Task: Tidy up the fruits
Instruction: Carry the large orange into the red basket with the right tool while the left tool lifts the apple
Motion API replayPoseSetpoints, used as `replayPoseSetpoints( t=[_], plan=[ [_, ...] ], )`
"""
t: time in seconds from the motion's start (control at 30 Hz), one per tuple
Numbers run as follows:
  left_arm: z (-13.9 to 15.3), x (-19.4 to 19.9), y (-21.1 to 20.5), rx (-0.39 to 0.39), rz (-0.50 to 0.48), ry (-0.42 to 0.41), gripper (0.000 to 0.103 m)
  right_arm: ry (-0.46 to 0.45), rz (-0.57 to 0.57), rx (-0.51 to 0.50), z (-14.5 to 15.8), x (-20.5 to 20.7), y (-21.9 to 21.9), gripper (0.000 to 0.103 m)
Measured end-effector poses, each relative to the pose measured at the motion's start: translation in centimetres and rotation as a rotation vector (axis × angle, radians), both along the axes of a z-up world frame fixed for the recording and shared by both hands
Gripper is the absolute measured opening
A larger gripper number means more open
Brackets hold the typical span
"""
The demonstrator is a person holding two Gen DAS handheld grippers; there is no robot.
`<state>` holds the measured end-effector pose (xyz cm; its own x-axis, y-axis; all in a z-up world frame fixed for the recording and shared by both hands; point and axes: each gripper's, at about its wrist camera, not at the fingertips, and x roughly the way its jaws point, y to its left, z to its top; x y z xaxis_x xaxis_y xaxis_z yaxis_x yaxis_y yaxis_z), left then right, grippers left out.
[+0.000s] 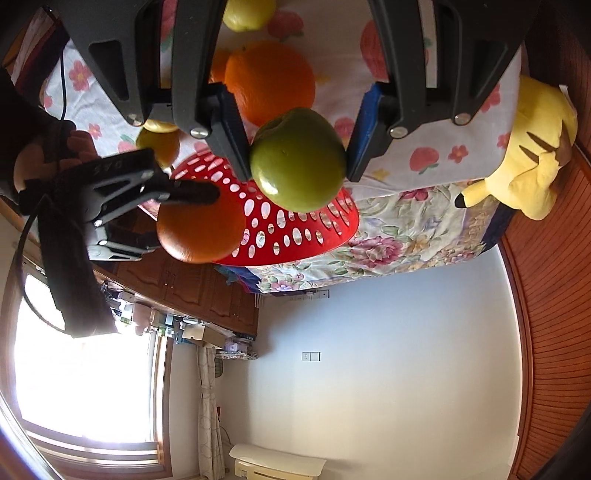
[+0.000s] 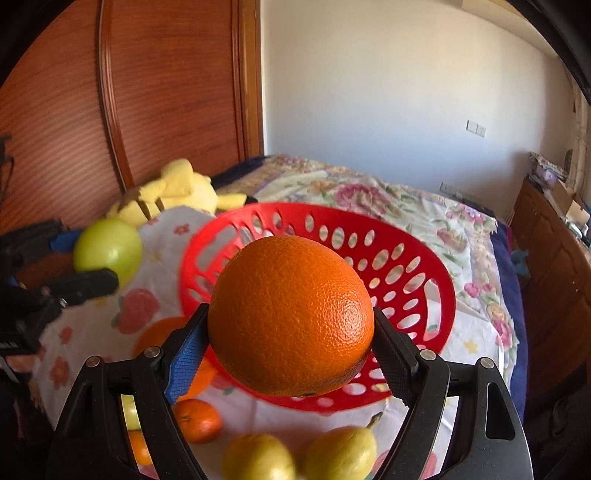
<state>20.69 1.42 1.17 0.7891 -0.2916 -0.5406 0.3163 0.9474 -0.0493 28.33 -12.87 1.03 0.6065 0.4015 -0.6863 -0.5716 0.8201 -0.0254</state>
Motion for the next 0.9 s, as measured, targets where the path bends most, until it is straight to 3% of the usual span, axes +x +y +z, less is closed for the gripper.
replayPoseSetpoints(
  t=[0.47, 0.9],
  plan=[
    [-0.7, 4.8, -1.3, 0.019, -0.028, 0.018, 0.051, 0.118, 0.014, -0.115, -2.8, 4.5, 2.0, 0.084],
    [-1.4, 6.0, -1.2, 0.01, -0.03, 0.028, 0.051, 0.21, 0.017, -0.187, -5.0, 5.9, 3.0, 0.085]
  ],
)
